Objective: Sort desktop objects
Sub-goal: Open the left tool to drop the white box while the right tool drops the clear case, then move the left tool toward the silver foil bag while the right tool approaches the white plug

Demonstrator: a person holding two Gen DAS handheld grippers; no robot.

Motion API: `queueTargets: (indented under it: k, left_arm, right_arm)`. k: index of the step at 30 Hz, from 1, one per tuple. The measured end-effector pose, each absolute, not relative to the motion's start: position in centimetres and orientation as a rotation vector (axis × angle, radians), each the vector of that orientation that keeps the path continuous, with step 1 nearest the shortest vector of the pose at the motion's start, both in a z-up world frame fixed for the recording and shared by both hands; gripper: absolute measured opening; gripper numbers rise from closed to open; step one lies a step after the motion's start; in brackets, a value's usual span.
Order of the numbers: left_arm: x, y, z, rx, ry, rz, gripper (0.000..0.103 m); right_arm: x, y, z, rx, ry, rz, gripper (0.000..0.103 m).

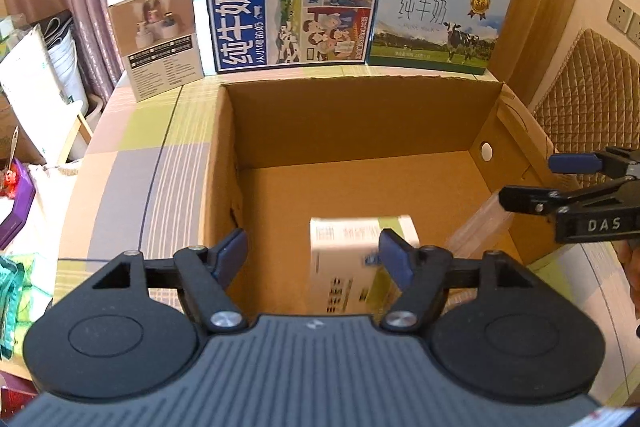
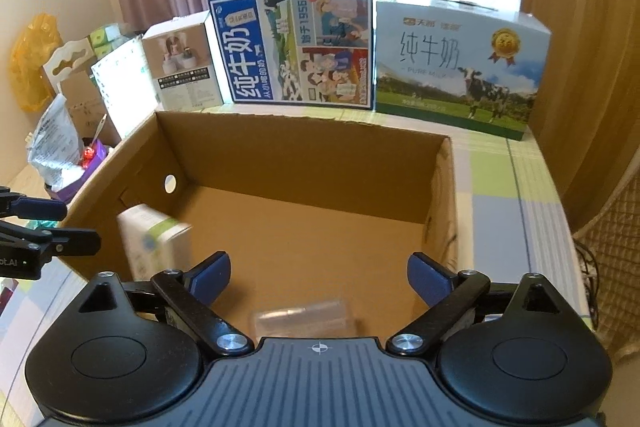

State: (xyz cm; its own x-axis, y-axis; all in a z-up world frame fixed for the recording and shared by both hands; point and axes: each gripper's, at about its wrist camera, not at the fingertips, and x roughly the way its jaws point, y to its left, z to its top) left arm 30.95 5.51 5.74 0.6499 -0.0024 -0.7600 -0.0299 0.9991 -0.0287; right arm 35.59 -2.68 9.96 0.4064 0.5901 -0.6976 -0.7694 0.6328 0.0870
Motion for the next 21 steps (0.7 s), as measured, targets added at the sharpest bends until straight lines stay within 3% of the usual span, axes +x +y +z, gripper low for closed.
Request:
queueTargets:
  k: [13,21]
  left_arm:
    - [25.3,5.3,8.1,-0.051,0.834,0.027,0.072]
    - [20.7,4.8,8.9,-0.062,0.827,0.035,0.08]
  right_arm:
    - [31.2,-8.2,12.4,-0.228,0.756,0.851,0.097]
    - [26.8,-11.7,12.6,-0.246,0.778,0.882,0.101]
